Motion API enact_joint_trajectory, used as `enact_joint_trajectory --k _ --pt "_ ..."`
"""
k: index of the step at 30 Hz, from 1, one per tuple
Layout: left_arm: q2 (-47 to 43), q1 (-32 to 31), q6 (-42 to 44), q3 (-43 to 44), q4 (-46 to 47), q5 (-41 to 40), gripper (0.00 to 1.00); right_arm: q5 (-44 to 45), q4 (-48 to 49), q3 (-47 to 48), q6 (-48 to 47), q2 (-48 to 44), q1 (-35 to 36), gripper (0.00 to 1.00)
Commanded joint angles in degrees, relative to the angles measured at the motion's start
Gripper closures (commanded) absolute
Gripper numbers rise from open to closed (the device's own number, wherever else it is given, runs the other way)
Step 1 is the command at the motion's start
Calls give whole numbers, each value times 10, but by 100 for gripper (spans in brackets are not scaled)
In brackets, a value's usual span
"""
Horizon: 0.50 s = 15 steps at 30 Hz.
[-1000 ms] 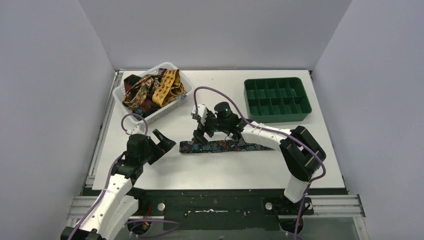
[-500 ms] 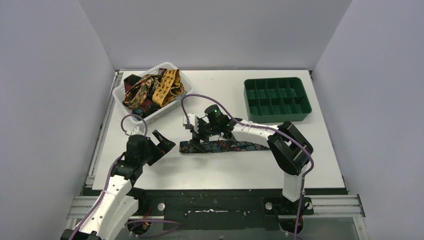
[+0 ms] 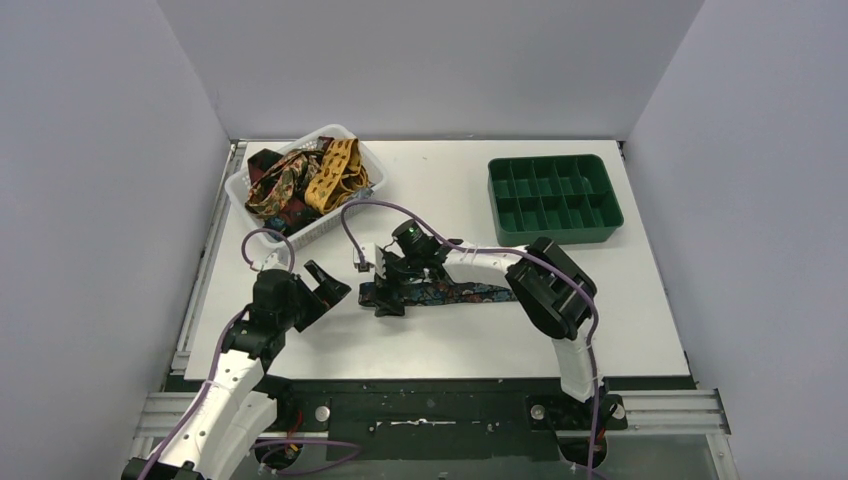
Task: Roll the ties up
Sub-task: Roll the tie at the center of the board.
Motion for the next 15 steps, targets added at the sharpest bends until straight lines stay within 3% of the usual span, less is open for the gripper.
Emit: enact_joint_trajectory --k 1,4,11,15 --pt "2 4 10 9 -2 8 3 25 27 19 -10 15 1 6" --pt "2 5 9 8 -3 9 3 33 26 20 -21 26 1 11" --pt "1 7 9 7 -6 10 3 22 25 4 -18 42 4 42" --pt "1 8 9 7 -6 11 3 15 27 -17 -12 33 12 52"
